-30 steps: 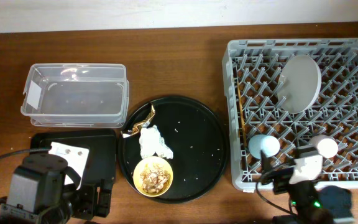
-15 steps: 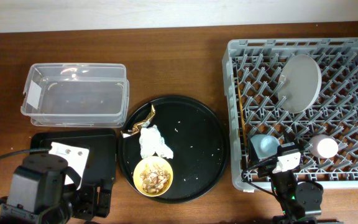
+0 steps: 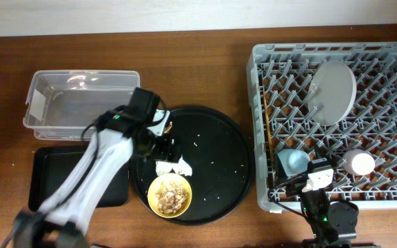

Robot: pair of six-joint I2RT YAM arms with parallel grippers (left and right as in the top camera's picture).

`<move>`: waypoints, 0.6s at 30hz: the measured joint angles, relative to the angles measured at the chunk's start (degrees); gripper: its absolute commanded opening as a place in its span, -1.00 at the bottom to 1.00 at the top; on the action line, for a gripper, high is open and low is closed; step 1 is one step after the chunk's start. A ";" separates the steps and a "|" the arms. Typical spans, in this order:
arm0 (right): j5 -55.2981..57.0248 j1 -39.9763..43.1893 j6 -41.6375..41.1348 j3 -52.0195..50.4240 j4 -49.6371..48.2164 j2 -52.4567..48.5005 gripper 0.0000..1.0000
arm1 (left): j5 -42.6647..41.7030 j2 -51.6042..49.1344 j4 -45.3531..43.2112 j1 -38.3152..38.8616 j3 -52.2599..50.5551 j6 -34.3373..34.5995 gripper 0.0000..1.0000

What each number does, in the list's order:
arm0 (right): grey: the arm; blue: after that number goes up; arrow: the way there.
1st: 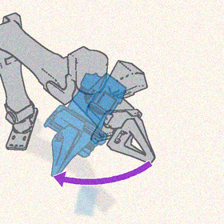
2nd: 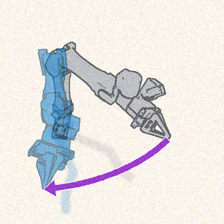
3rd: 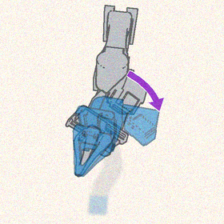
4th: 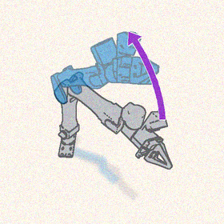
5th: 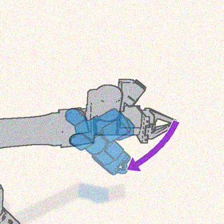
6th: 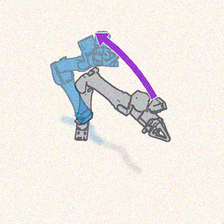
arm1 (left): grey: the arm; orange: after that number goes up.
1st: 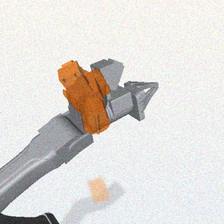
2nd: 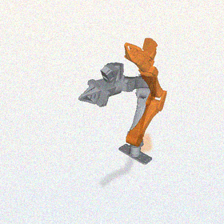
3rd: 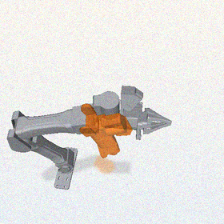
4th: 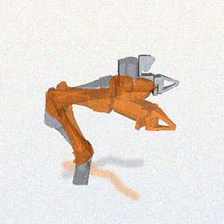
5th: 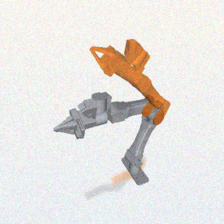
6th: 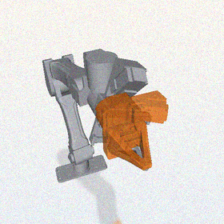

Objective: Sort waste into correct bins and load items into the dishwasher rack

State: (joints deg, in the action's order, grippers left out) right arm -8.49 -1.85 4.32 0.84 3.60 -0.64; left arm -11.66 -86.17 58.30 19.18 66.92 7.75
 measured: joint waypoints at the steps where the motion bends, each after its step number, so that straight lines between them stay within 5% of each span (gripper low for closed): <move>1: 0.00 0.00 0.02 -0.02 0.02 0.00 0.97 | 0.13 -7.85 -4.35 0.00 -0.02 0.20 0.59; 2: 0.00 0.00 0.00 -0.02 0.00 0.07 0.97 | 0.20 -12.02 -7.72 0.00 -0.28 0.37 0.28; 3: 0.00 0.00 -0.02 -0.02 0.00 0.09 0.97 | 0.42 -15.96 -10.71 0.00 -0.31 0.63 -0.28; 5: 0.00 0.00 -0.02 -0.02 0.02 0.00 0.97 | 0.61 -20.37 -14.47 0.04 -0.24 1.57 -0.88; 11: 0.00 0.00 0.02 -0.04 -0.02 0.02 0.97 | -6.10 -16.13 -4.68 -1.14 10.32 4.11 -0.99; 13: 0.00 0.00 0.00 -0.04 -0.02 0.02 0.97 | 2.47 -7.30 -4.48 -5.73 16.31 4.13 -0.99; 14: 0.00 0.00 0.00 -0.04 -0.02 0.02 0.97 | 10.49 -4.68 -8.52 -8.74 16.92 4.13 -0.01; 16: 0.00 0.00 0.02 -0.04 -0.02 0.04 0.97 | 18.40 -6.58 -15.47 -13.97 16.83 3.89 0.87; 18: 0.00 0.00 0.00 -0.04 -0.02 0.07 0.97 | 20.59 -9.09 -16.41 -14.43 16.83 2.45 0.99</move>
State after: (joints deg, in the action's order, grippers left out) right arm -8.49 -1.85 4.32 0.80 3.57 -0.58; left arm 8.93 -95.26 41.89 4.75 83.74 10.20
